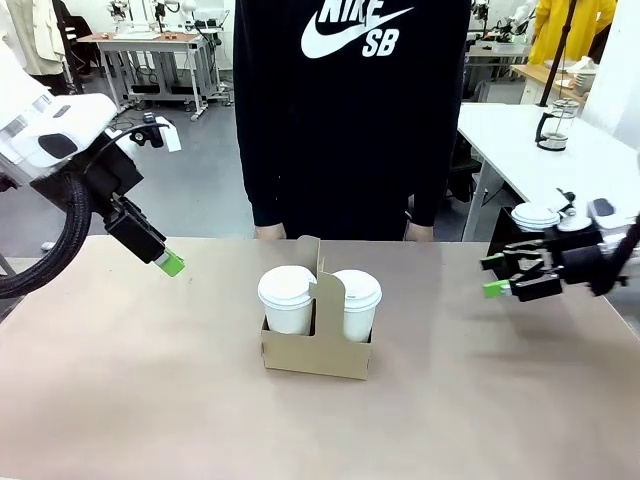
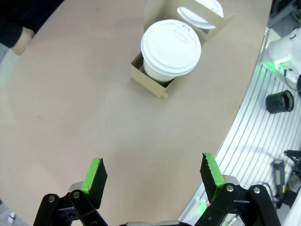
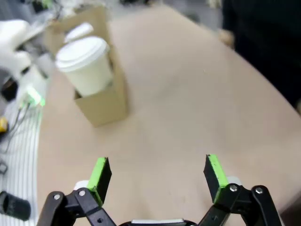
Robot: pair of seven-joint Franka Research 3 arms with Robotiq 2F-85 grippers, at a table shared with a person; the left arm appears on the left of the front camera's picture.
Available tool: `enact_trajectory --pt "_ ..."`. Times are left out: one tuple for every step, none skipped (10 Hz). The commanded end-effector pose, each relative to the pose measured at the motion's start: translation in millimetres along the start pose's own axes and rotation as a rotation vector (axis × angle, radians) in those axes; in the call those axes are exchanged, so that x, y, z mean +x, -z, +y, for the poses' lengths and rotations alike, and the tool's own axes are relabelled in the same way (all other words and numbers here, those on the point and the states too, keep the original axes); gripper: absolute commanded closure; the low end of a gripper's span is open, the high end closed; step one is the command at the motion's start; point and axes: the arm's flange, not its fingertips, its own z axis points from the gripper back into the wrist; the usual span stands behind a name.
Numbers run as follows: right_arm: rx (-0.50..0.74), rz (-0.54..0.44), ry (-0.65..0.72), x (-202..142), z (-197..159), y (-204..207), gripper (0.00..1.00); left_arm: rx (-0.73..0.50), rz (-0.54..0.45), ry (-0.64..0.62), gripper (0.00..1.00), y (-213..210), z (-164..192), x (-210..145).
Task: Pour a drink into a cup and package it in a carrier.
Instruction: Insert the held 600 ml Paper Cup into the Cup Carrier.
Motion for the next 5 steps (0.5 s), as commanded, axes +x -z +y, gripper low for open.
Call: enact_trajectory --pt "-0.091 0.118 0.133 1 19 -9 0.0 0.001 0.009 0.008 0.0 1 1 -2" --pt "-0.13 0.128 0.15 -5 23 -16 0.0 0.001 0.009 0.008 0.0 1 1 -2" --pt "-0.176 0.144 0.16 -9 26 -20 0.0 0.001 0.009 0.008 0.0 1 1 -2" --pt "-0.175 0.152 0.161 -11 28 -21 0.0 0.001 0.009 0.008 0.0 1 1 -2" --pt "-0.173 0.149 0.159 -12 30 -20 0.0 0.001 0.009 0.008 0.0 1 1 -2"
